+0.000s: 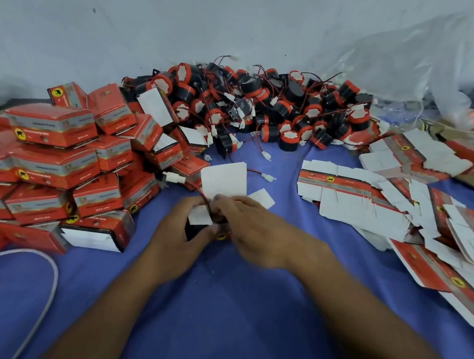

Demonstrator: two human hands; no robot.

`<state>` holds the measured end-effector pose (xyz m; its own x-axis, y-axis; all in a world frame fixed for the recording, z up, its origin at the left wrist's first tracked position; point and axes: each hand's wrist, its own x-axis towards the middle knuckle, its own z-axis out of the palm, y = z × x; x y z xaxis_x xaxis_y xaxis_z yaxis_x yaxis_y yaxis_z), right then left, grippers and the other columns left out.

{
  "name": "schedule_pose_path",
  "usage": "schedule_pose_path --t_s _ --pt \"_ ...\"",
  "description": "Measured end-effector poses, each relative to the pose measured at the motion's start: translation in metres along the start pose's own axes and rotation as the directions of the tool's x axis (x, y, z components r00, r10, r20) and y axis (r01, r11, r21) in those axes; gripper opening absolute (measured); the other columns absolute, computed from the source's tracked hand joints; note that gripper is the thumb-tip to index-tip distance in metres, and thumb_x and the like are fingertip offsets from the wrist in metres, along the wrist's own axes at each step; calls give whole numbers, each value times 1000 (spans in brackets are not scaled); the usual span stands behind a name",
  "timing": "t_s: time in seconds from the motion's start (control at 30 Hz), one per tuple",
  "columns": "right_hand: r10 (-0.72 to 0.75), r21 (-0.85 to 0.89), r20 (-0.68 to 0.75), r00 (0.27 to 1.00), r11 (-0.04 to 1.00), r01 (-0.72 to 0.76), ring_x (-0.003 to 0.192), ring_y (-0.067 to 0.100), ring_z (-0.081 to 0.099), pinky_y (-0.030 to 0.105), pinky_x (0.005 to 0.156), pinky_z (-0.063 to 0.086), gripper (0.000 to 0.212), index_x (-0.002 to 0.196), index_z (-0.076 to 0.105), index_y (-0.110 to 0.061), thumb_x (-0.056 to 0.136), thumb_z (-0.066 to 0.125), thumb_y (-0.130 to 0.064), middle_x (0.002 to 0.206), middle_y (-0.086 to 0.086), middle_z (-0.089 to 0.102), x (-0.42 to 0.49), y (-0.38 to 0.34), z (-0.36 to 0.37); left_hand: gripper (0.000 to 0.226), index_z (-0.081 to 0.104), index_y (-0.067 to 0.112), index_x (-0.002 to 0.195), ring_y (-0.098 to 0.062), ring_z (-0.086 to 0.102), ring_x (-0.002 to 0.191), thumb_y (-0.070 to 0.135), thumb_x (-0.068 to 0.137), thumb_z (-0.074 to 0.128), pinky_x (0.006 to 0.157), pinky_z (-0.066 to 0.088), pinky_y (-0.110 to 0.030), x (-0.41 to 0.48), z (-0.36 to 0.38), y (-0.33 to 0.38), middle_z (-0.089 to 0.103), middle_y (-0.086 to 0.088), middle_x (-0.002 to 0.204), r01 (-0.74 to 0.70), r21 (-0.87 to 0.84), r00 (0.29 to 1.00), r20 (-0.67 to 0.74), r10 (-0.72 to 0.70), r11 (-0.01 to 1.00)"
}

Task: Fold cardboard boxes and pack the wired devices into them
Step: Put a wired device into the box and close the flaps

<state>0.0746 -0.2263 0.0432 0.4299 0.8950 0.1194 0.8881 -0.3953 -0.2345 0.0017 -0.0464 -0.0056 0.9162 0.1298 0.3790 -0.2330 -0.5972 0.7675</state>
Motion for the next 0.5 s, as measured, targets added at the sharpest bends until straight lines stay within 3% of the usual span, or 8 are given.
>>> schedule_pose_path --t_s 0.1,0.2,0.27,0.33,0.43,0.5 --pt "49 88 -64 997 995 -44 108 27 48 40 95 40 31 127 43 -6 96 50 -10 120 8 57 -4 -3 11 26 66 13 107 -14 58 104 32 97 51 89 48 -28 2 1 3 61 1 109 -79 -2 992 -97 78 997" --pt "127 261 -145 981 962 -86 88 17 47 36 74 40 21 118 42 -13 103 48 -26 103 -1 58 -3 -8 10 25 70 13 103 -6 57 109 23 95 49 91 44 -17 3 5 10 59 -1 115 -32 -3 994 -103 31 999" --pt "134 330 -238 962 943 -50 88 17 51 34 74 42 25 123 45 -13 103 50 -28 105 -2 57 0 -10 8 22 67 25 108 3 54 113 21 96 49 91 40 -10 3 7 13 55 5 124 -7 -2 998 -59 6 1000" --pt "186 438 -337 923 899 -21 101 17 56 31 85 47 35 133 49 -14 101 55 -27 115 1 61 5 -12 6 31 58 39 108 3 59 107 10 98 55 88 46 -15 3 7 15 57 13 122 14 -52 1000 26 -12 999" --pt "297 534 -420 858 845 -31 92 13 61 24 83 50 34 133 58 -17 99 60 -16 106 0 66 12 -11 5 22 70 29 100 -2 64 98 8 95 63 83 52 -21 6 9 17 55 11 123 87 -40 992 97 -83 995" --pt "337 537 -440 832 842 -57 84 10 60 20 80 49 32 129 63 -19 97 62 -12 97 -4 63 15 -8 7 12 74 21 94 1 61 93 11 90 68 79 51 -19 7 12 19 55 9 119 122 25 992 27 -123 992"
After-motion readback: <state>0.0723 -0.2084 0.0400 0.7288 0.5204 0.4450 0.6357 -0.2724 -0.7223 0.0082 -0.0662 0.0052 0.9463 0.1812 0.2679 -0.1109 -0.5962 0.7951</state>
